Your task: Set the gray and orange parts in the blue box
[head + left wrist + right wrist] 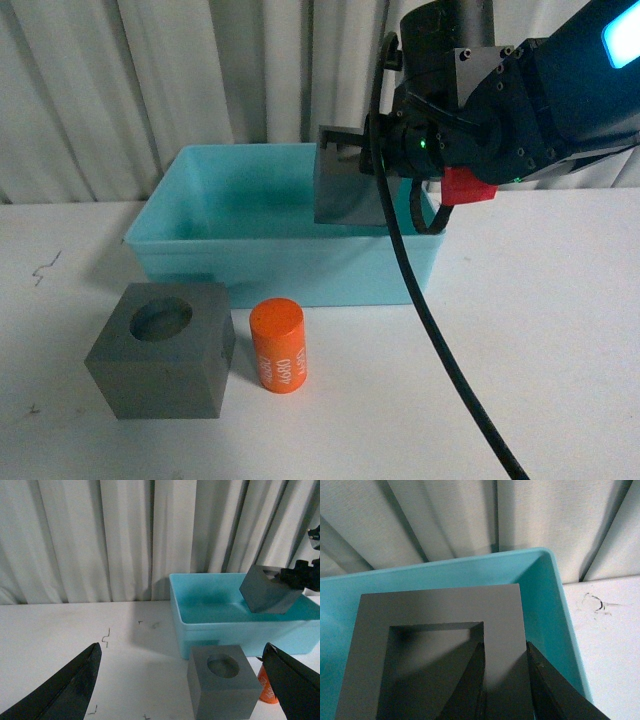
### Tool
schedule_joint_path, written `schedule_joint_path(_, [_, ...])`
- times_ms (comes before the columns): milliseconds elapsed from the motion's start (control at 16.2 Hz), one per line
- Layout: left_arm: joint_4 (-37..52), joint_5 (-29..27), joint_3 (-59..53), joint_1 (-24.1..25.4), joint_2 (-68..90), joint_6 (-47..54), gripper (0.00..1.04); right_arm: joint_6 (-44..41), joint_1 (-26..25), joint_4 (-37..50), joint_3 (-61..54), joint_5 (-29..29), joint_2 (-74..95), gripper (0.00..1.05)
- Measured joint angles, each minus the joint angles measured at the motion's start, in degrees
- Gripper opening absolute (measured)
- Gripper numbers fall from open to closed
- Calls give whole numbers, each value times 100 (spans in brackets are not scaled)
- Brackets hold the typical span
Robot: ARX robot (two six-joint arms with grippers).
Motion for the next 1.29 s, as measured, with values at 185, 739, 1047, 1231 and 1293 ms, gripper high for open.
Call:
schedule_joint_path(185, [-2,0,0,0,0,0,98,4,7,-105,0,74,0,18])
schedule_joint_path(739, [-2,0,0,0,0,0,98,20,2,76,-125,234,-72,71])
schedule_joint_path(1047, [-2,-2,0,0,0,0,98,-4,-118,837,-1023,339,-1460,98])
schedule_joint_path(1231, [-2,-2,0,0,0,-2,98,-107,-317,1097,-2568,568,-3598,98])
schedule_joint_path(1293, [-2,0,0,0,0,0,98,-33,-363,863,-3195,745,-4286,98])
